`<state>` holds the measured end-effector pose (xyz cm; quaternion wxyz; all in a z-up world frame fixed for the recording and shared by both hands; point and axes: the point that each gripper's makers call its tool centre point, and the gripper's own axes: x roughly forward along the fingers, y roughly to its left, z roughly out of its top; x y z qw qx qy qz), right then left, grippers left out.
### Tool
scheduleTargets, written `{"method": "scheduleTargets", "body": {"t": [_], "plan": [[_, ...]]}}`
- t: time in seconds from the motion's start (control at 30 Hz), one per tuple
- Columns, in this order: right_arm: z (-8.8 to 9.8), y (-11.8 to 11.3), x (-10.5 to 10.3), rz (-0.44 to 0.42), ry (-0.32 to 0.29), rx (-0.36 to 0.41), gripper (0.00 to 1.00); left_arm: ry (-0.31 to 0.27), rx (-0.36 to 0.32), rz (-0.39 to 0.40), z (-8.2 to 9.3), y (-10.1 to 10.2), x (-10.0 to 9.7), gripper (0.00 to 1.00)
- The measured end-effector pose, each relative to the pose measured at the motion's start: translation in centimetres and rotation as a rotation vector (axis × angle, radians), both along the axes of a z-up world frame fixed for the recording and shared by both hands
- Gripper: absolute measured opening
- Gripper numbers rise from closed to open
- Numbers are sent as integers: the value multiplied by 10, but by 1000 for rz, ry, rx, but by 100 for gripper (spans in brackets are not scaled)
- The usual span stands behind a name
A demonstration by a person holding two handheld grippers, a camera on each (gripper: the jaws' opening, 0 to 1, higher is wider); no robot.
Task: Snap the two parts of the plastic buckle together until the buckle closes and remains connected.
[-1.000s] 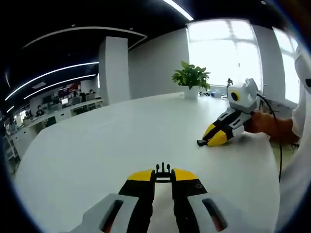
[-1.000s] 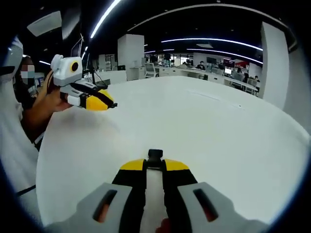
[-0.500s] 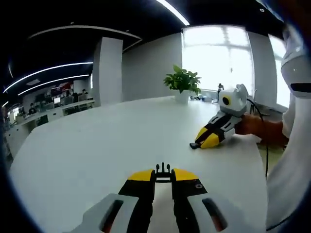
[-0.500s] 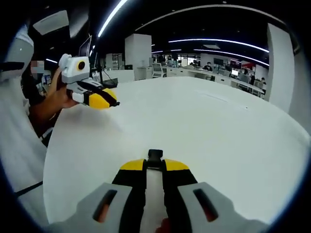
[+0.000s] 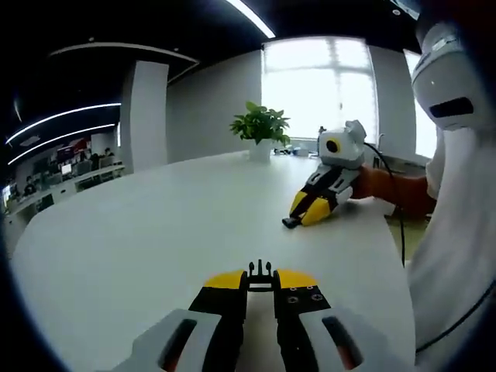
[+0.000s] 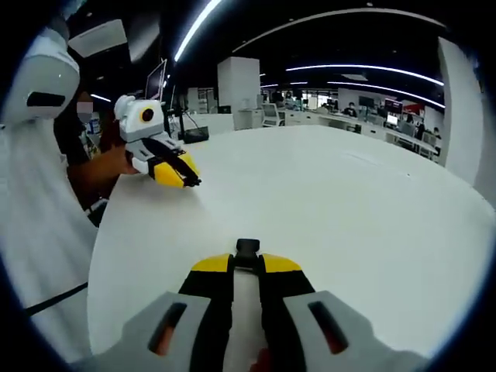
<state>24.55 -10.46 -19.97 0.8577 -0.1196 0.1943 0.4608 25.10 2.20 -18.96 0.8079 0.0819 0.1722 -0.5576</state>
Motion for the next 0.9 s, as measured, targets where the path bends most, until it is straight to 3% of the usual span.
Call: {"method": "scheduleTargets", "body": {"t": [0.17, 0.37, 0.9], "plan": [[-2, 4, -11, 84, -32, -29, 13, 19, -18, -53, -1, -4, -10, 13], [1, 10, -18, 160, -15, -7, 13, 20, -56, -142, 1, -9, -23, 13], [1, 29, -42, 350, 32, 17, 13, 41, 0, -280, -10, -17, -42, 13]]}}
